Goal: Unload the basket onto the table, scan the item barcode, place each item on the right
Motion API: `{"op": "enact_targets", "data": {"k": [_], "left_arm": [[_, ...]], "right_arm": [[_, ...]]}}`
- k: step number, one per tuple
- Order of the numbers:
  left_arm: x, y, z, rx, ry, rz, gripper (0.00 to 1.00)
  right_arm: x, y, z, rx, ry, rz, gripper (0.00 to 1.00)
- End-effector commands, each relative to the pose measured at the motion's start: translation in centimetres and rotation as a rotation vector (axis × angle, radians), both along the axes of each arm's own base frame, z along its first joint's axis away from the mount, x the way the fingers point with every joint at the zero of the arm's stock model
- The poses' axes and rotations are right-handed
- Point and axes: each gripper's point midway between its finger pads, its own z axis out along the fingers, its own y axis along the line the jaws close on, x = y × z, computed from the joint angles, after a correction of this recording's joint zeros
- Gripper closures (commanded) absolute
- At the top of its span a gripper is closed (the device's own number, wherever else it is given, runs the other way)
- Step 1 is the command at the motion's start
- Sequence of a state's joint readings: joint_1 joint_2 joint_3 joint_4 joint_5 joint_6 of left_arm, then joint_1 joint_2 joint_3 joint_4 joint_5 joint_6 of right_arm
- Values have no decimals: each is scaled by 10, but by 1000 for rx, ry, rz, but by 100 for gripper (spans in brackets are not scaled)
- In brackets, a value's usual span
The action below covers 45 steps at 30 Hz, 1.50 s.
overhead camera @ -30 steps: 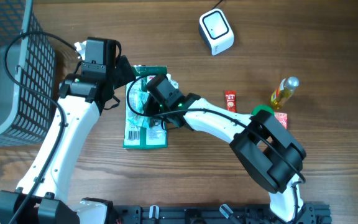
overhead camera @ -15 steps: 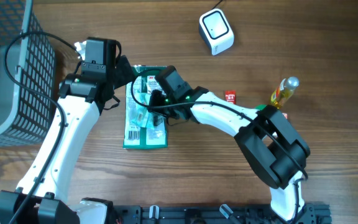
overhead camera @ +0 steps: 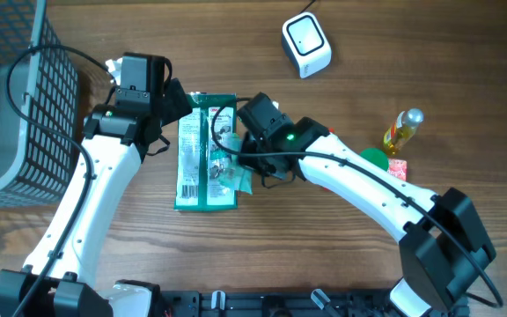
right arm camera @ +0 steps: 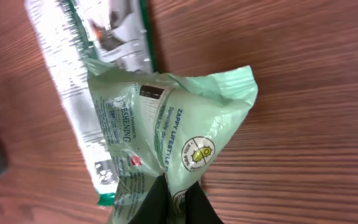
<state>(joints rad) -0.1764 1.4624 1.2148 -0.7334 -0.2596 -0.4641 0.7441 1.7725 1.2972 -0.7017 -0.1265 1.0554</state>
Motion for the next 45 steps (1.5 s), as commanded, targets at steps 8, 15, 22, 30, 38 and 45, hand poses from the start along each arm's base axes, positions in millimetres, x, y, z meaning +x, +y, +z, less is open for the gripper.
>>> {"op": "enact_targets", "data": {"k": [8,15,22,30,38,45], "left_arm": [[0,1,-2,8,7,-9,0],[0,1,-2,8,7,-9,0],[0,1,-2,8,6,-9,0],[0,1,-2,8,7,-9,0],[0,1,-2,8,6,-9,0],[1,1,-2,8,5,-9,0]], "right_arm": [[1,-16,-25,-61,-15,-54,96],[2,-27,-31,-111,-33,-66,96],[4,-36,-48,-133,-69,-83,95],[9,-44,-53,-168,-108,-103,94],[10,-44,-53,-169,-108,-103,94],[9,-44,-53,-170,-106,-102,94]]}}
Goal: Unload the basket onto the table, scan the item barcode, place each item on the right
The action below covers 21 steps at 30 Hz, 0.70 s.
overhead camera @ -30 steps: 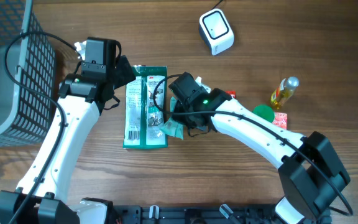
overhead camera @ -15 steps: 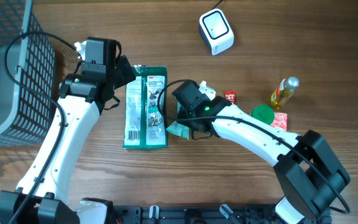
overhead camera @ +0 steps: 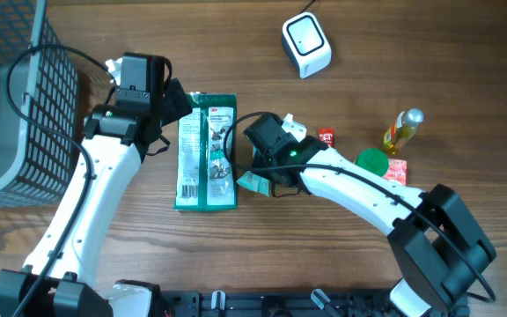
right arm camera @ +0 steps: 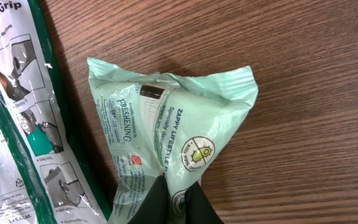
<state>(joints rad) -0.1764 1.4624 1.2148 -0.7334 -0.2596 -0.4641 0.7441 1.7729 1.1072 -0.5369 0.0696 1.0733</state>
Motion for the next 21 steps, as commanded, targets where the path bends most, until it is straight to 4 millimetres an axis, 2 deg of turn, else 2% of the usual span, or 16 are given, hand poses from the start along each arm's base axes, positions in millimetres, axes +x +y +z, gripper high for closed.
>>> {"op": "enact_targets", "data": {"k": [1,3,4,5,6,7,10,11,12,14,15,17,18,19,21], "left_arm": [[0,1,-2,4,6,-11,0],[-1,-12,-5,-57,19,-52,0],[-10,-34,-11,-169,70,-124,0],[-17,-46,-14,-229,103,-163,0],[-19,-50,-15,-248,113,-174,0],[-22,-50,-17,-251,130,-174,0],[-31,-49,-22,-247,169,-168,0],[-33,-49,-23,-247,179,-168,0],[-35,-49,-24,-246,191,-168,0],[-42,-53,-27,-267,221,-178,0],[-48,-58,-28,-291,242,-194,0],[-54,-61,-30,-297,268,-203,0],[-56,-63,-30,-297,276,-205,6],[-57,-63,-31,-296,282,-206,22],[-62,-65,-32,-311,302,-213,25]], "right_arm": [[2,-5,-4,-24,-5,-14,94],[2,-5,-4,-24,-6,-14,94],[2,-5,-4,-24,-5,-14,94],[2,-5,-4,-24,-5,-14,93],[1,-5,-4,-24,-5,-13,89],[1,-5,-4,-24,-5,-13,76],[2,-5,-4,-24,-5,-13,73],[1,-5,-4,-24,-5,-13,67],[1,-5,-4,-24,-5,-13,54],[1,-4,-5,-19,-1,-11,34],[-1,-3,-5,-10,7,-6,30],[0,-3,-2,-5,5,3,30],[3,-5,4,-2,-5,16,31],[6,-7,15,7,-12,33,31],[12,-11,48,61,-37,68,30]]}}
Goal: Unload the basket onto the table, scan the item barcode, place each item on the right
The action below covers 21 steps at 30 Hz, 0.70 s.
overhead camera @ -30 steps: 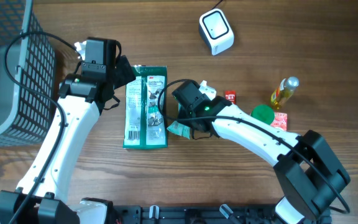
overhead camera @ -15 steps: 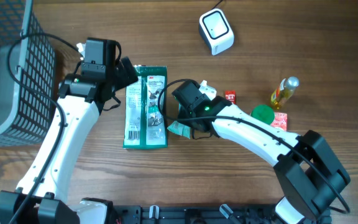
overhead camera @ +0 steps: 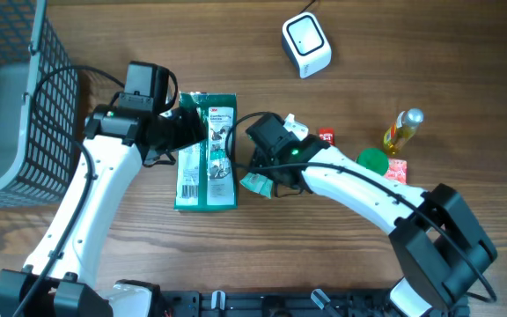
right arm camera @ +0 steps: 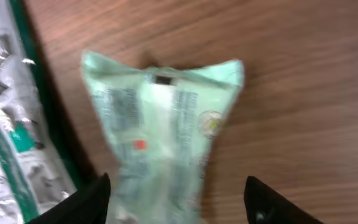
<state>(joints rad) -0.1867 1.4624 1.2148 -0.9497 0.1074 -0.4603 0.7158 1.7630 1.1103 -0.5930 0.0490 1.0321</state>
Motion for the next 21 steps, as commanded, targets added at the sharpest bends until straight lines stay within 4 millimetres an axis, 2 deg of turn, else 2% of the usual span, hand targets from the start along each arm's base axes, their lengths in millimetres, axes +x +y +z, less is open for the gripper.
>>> {"op": "enact_targets", "data": {"k": [1,2,3,5,6,7,9,10,14,15,18,20,21], "left_arm": [[-7,-9,-3,-35,32,-29,25],[-8,-10,-3,-45,38,-33,23],[-8,-13,-3,-59,39,-39,30],[-10,-20,-2,-97,47,-54,62],[-11,-23,-2,-107,49,-62,84],[-13,-29,-2,-110,49,-80,96],[-15,-36,-3,-109,54,-104,96],[-17,-42,-4,-107,59,-122,96],[-22,-64,-17,-105,102,-161,96],[-25,-72,-26,-99,126,-180,96],[-29,-79,-44,-68,178,-202,96],[-31,-79,-56,-57,219,-204,96],[-32,-79,-59,-53,230,-203,96]], "right_arm": [[16,6,69,150,-102,115,30],[15,8,83,187,-127,175,28],[13,10,92,205,-146,213,26],[10,7,109,215,-188,254,25],[10,6,110,212,-194,265,25],[9,6,109,209,-187,265,30],[8,5,102,199,-170,265,41],[8,5,98,194,-157,265,50],[7,7,85,189,-120,265,58],[7,6,83,189,-113,265,63],[2,8,83,226,-83,312,80],[2,5,83,242,-72,321,89],[3,3,83,240,-70,314,90]]}}
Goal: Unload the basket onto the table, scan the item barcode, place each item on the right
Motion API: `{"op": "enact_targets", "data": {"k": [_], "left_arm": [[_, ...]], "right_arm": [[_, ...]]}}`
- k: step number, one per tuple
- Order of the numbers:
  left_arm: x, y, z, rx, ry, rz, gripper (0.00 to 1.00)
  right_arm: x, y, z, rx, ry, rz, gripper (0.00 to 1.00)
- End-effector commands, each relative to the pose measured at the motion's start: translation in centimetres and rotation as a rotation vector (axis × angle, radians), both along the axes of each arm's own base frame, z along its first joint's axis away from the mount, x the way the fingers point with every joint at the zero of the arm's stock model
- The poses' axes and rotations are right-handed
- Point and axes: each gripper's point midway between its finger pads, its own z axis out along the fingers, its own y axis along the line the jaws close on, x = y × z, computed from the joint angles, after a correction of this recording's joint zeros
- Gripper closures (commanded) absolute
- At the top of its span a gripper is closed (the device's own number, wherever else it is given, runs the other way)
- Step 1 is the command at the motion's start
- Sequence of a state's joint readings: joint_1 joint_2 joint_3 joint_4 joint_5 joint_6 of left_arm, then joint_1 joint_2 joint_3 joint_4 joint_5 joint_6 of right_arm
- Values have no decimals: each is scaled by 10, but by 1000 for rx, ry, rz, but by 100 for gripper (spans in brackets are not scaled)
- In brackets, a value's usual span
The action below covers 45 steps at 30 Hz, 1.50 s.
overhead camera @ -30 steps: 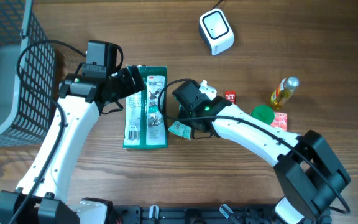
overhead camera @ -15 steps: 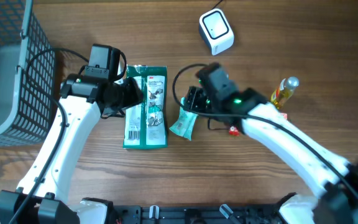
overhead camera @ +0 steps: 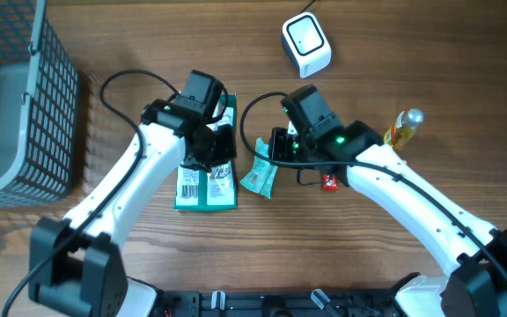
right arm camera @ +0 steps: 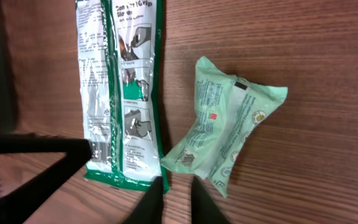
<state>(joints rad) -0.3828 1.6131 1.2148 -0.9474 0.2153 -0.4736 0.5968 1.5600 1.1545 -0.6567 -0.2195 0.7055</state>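
A light green pouch lies flat on the wooden table, free of any grip. Just left of it lies a long green-and-white package. My right gripper is drawn back from the pouch, its fingers close together over bare wood with nothing between them. My left gripper hangs over the middle of the long package; how its jaws stand is hidden by its own body. The white scanner sits at the far middle of the table.
A black wire basket fills the far left. A small yellow bottle stands at the right, and a small red item lies under my right arm. Cables loop around both wrists.
My right gripper has drawn back from the pouch and gone from wide open to nearly closed. My left gripper has moved right, from the long package's left edge to over its middle.
My right gripper held the green pouch on top of the long package, then held it on the wood just right of the package. It then stood wide open with the pouch lying free. Now it is back from the pouch, and my left gripper is over the package.
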Motion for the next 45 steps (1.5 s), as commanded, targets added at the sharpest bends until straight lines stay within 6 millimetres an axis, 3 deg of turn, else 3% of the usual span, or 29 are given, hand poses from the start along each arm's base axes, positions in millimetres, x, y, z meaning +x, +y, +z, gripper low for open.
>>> {"op": "enact_targets", "data": {"k": [1,4,10,13,18,23,28,36,45], "left_arm": [[-5,0,-19,18,70,9,96],[-8,-7,-25,0,99,-5,96],[-11,-14,-29,4,103,-32,96],[-9,-16,-28,-9,99,-18,96],[-10,-29,-35,-16,110,-21,96],[-9,-41,-50,-24,125,-43,96],[-10,-55,-62,-86,168,-59,96],[-9,-56,-71,-81,178,-59,96],[-6,-41,-107,33,204,-41,96]], "right_arm": [[0,-3,-4,17,31,24,94],[-2,-5,-8,3,38,37,96],[0,-19,-41,-43,122,7,96],[1,-13,-53,35,174,80,96],[8,-19,-77,67,239,88,96],[15,-13,-70,199,240,130,96],[18,-7,-77,255,250,159,96],[12,-5,-107,260,315,171,96],[13,-12,-115,210,311,151,96]]}}
